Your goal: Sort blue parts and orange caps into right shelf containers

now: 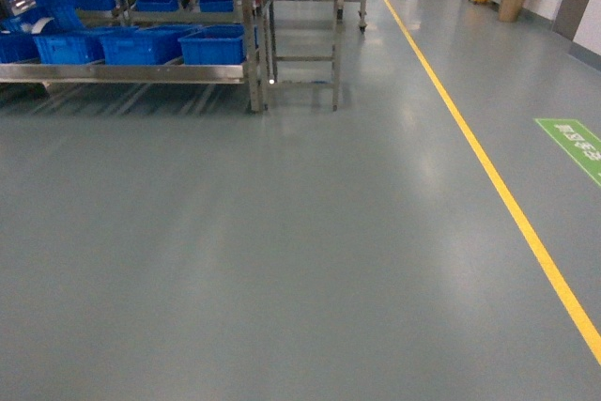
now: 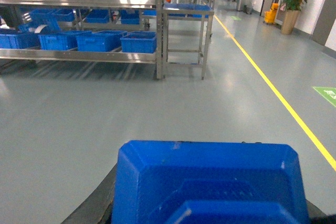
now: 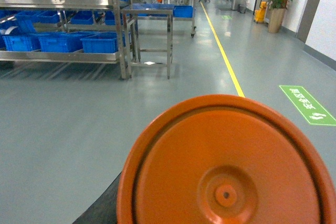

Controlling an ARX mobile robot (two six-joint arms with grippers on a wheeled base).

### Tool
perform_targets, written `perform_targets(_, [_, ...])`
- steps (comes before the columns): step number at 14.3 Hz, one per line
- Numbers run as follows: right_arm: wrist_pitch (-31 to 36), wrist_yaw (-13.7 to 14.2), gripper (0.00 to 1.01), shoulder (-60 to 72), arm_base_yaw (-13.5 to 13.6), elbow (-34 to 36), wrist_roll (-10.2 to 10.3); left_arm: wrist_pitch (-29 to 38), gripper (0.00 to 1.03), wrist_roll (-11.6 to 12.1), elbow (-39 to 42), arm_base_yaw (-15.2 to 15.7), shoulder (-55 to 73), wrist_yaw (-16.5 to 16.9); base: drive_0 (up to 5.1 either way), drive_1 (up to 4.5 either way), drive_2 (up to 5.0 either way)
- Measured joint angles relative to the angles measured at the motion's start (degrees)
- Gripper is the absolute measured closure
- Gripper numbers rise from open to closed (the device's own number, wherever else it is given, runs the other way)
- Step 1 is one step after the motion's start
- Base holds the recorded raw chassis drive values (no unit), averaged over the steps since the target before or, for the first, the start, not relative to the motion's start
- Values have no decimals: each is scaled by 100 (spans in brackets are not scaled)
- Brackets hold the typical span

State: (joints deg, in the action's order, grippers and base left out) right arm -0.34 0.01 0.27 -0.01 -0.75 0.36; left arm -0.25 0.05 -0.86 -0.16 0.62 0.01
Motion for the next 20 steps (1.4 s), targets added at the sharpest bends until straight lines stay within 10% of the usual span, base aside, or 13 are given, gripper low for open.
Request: perform_targets(20, [7, -2, 56, 0, 0, 0, 2, -7, 59, 0, 0, 0, 0, -2, -1, 428, -429])
